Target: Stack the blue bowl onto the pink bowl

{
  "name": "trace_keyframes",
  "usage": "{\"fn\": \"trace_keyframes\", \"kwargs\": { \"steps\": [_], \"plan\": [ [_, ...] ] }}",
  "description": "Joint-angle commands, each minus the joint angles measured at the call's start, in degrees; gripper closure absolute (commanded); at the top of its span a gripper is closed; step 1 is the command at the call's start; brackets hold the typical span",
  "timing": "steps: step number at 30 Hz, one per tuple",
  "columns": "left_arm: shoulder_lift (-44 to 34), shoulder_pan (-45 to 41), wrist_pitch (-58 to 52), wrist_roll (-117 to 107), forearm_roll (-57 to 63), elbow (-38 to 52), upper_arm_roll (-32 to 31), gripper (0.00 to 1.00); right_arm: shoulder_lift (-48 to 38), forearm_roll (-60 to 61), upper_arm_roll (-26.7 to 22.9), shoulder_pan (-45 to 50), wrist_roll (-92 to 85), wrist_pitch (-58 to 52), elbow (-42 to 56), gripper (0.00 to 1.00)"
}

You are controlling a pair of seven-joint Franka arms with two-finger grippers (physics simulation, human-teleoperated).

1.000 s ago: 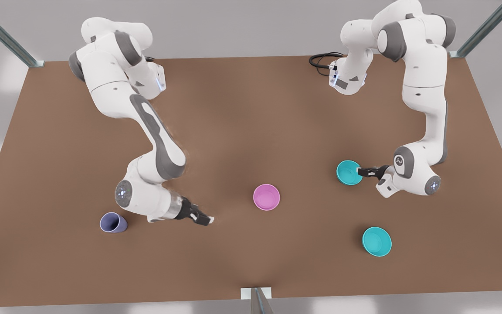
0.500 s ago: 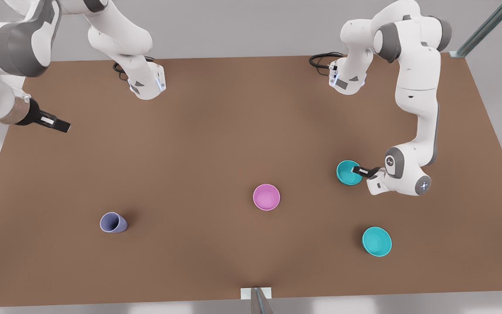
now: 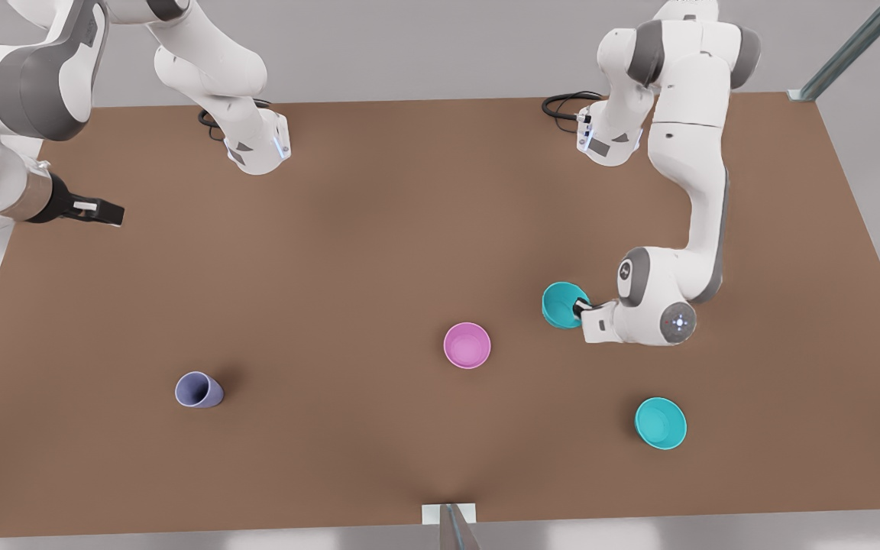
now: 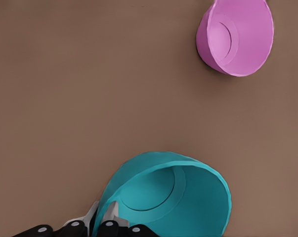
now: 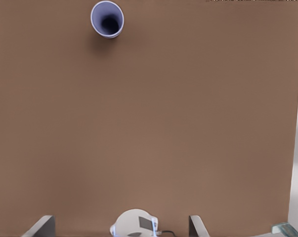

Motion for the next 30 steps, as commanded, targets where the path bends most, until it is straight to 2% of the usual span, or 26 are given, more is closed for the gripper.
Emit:
{"fn": "trace_keyframes", "kwargs": {
  "steps": [1,4,6,10,17,24,30],
  "plan": [
    [2.9,-4.8,-7.5,-42.0,-0.4,7.2,-0.3,0.79,-0.1,0.0,0.0,0.0,-11.2,0.1,0.0,0.0],
    [11.8,-6.5,-6.9,-55.0,-0.2,19.9,-6.8,0.79,-0.1,0.0,0.0,0.0,-11.2,0.0,0.0,0.0],
    [15.6,-6.9,-6.3,-54.6,0.0,24.2,-7.0,0.79,0.0,0.0,0.0,0.0,-11.2,-0.1,0.0,0.0],
    [17.5,-7.0,-2.6,-55.4,0.3,26.6,-6.8,0.79,0.1,-0.1,-0.1,0.1,-11.1,-0.1,0.0,0.0],
    [18.0,-5.5,-2.3,-55.5,0.0,26.4,-6.2,0.79,0.2,0.0,-0.1,0.4,-11.0,0.0,0.0,0.0],
    [19.4,-5.5,4.0,-57.1,-0.9,26.4,-6.9,0.79,0.3,0.1,0.0,0.4,-11.0,0.0,0.0,0.0],
    [19.6,-5.4,3.7,-56.5,-0.8,26.0,-6.9,0.79,0.5,0.2,-0.1,0.5,-10.8,0.1,0.0,0.0]
  ]
}}
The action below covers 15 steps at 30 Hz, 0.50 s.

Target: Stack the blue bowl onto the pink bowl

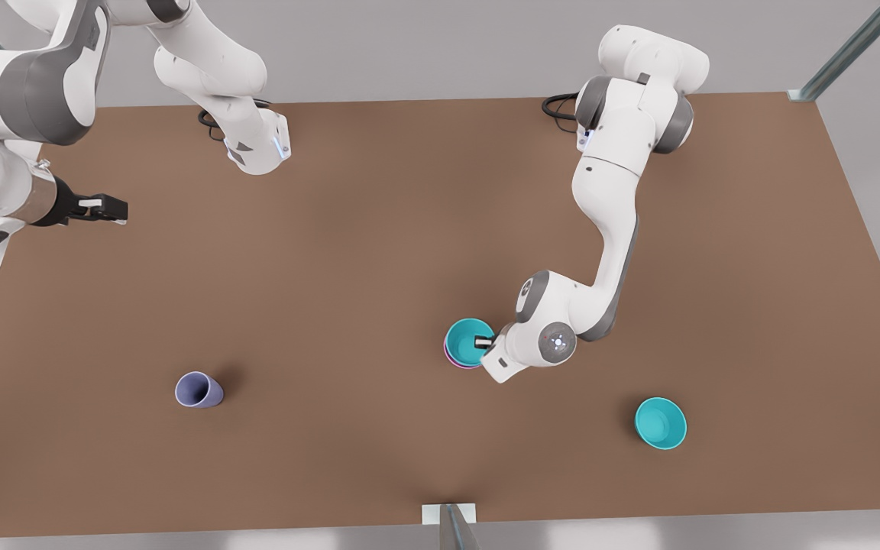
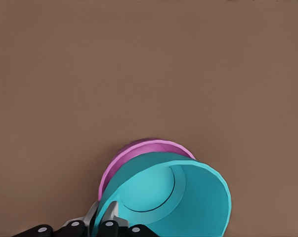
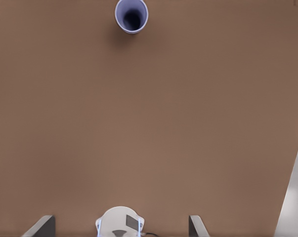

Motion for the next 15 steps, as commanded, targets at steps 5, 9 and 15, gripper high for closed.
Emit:
{"fn": "trace_keyframes", "kwargs": {
  "steps": [5,9,15],
  "plan": [
    [-0.3,0.0,0.3,-10.9,-0.2,-0.3,0.0,0.79,-0.1,0.1,0.0,-0.1,-1.8,0.0,0.0,0.0],
    [-0.3,0.0,-2.2,-10.9,-0.2,-0.4,-0.1,0.79,0.0,0.1,0.0,-0.1,-1.8,0.0,0.0,0.0],
    [-1.0,0.0,-3.9,-9.9,0.6,-0.3,0.1,0.0,0.0,0.1,0.0,-0.1,-1.7,-0.3,-0.1,0.0]
  ]
}}
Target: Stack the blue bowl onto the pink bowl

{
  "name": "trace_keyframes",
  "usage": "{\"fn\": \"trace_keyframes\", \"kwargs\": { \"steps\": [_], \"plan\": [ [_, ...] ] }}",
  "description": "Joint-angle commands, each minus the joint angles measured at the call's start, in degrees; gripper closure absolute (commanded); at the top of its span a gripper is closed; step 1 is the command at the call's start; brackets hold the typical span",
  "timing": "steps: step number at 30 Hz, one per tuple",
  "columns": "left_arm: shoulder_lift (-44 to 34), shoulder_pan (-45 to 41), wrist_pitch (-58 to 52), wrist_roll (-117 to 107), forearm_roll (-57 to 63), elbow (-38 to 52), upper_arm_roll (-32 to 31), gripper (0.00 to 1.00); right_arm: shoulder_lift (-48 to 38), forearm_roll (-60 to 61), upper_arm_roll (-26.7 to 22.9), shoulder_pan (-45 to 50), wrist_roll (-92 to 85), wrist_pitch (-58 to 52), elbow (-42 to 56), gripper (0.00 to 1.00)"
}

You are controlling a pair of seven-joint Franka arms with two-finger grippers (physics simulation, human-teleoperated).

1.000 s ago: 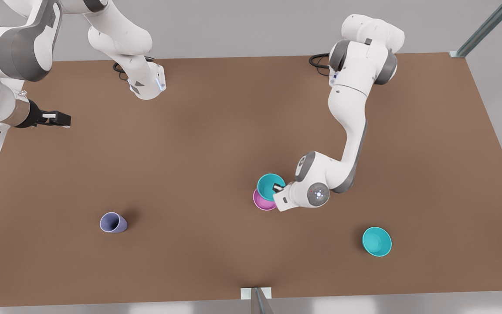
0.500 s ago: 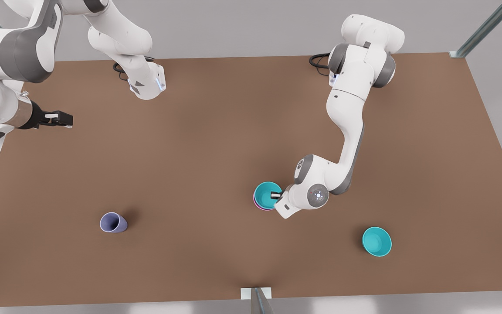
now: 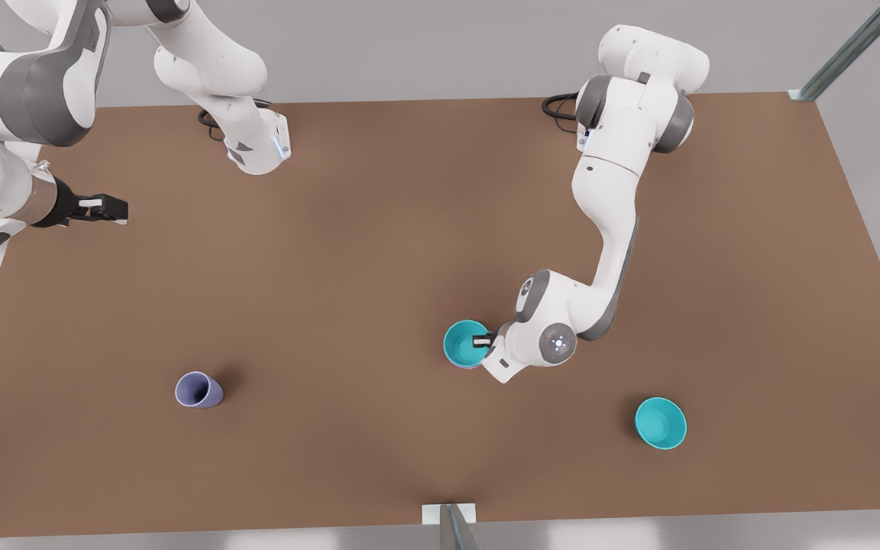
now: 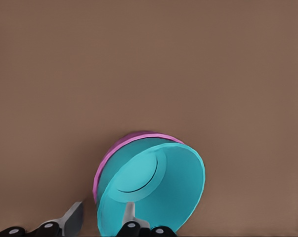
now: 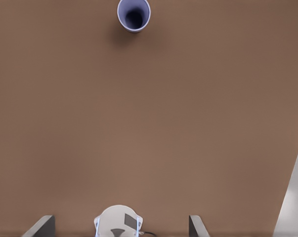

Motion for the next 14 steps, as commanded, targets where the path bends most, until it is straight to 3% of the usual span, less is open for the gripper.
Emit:
{"fn": "trace_keyframes", "kwargs": {
  "steps": [1,3,6,7,9,14],
  "plan": [
    [-2.4,0.4,-8.1,2.1,3.1,0.2,3.0,0.0,-0.1,0.0,0.0,0.0,-0.7,-0.2,0.0,0.0],
    [-12.7,0.8,-28.2,20.7,3.4,1.0,21.6,0.0,0.0,0.0,0.0,0.0,-0.7,-0.2,0.0,0.0],
    [-24.0,-1.1,-37.4,23.2,14.4,1.0,23.0,0.0,-0.3,0.0,0.0,-0.2,-0.9,0.0,0.0,0.0],
    [-29.4,-1.1,-37.1,23.0,15.5,-0.2,20.9,0.0,-0.4,0.0,0.0,-0.2,-1.0,0.0,0.0,0.0],
    [-43.2,11.2,-25.2,22.9,28.2,-13.1,-1.2,0.0,-0.7,0.0,0.0,-0.2,-1.0,0.2,0.0,0.0],
    [-41.8,11.6,-30.6,22.8,24.3,-10.4,-0.7,0.0,-0.8,0.0,0.0,-0.1,-0.8,0.3,-0.1,0.0]
  ]
}}
